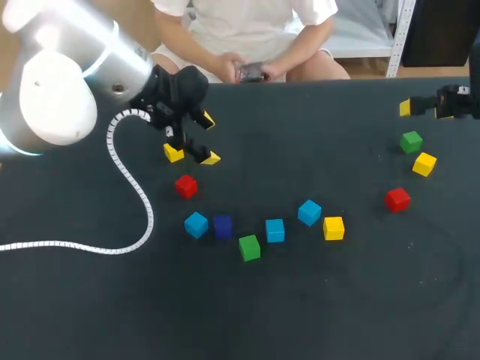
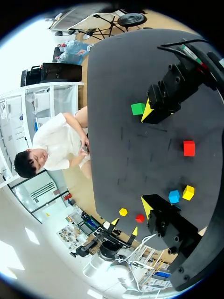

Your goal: Place the blue cubes, place green cubes on the blue cubes, place the yellow cubes on the green cubes, then place the red cubes on the yellow cubes, and place purple cube on the red cubes.

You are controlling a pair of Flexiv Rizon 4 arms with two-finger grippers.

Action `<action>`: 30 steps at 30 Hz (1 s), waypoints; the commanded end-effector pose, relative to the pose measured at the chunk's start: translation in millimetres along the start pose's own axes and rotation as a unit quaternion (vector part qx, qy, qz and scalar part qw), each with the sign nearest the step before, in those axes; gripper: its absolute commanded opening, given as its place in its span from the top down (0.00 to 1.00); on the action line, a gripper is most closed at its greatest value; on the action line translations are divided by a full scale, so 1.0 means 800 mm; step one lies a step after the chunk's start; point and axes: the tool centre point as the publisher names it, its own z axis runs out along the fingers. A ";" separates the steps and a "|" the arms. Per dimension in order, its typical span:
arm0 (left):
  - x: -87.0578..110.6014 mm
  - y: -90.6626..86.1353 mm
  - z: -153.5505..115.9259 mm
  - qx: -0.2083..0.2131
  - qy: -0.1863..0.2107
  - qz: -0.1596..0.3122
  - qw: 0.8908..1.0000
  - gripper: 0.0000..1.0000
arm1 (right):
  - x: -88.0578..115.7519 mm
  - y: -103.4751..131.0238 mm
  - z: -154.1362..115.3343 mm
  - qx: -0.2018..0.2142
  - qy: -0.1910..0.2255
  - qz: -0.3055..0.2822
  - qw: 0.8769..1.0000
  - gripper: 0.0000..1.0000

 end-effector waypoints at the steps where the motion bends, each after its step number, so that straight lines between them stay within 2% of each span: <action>1: 0.000 0.001 0.000 0.001 0.001 0.000 1.000 0.00 | 0.000 0.001 0.000 0.002 0.000 0.000 1.000 0.00; 8: 0.000 0.001 0.000 0.001 0.001 0.000 1.000 0.00 | 0.000 0.001 0.000 0.002 0.000 0.000 1.000 0.00; 10: 0.000 0.001 0.000 0.001 0.001 0.000 1.000 0.00 | -0.011 0.020 -0.008 -0.043 -0.010 -0.034 0.998 0.00; 12: 0.000 0.001 0.000 0.001 0.001 0.000 1.000 0.00 | -0.016 0.048 -0.012 -0.057 0.000 -0.094 0.994 0.00; 16: 0.000 0.001 0.000 0.001 0.001 0.000 1.000 0.00 | -0.015 0.098 -0.016 -0.077 0.033 -0.196 0.977 0.00; 20: 0.000 0.001 0.000 0.001 0.001 0.000 1.000 0.00 | 0.000 0.139 -0.016 -0.092 0.076 -0.279 0.953 0.00; 24: 0.000 0.001 0.000 0.001 0.001 0.000 1.000 0.00 | 0.020 0.169 -0.018 -0.102 0.110 -0.344 0.927 0.00; 28: 0.000 0.001 0.000 0.001 0.001 0.000 1.000 0.00 | 0.040 0.188 -0.017 -0.135 0.146 -0.396 0.896 0.00; 30: 0.000 0.001 0.000 0.001 0.001 0.000 1.000 0.00 | 0.048 0.195 -0.016 -0.168 0.163 -0.403 0.885 0.00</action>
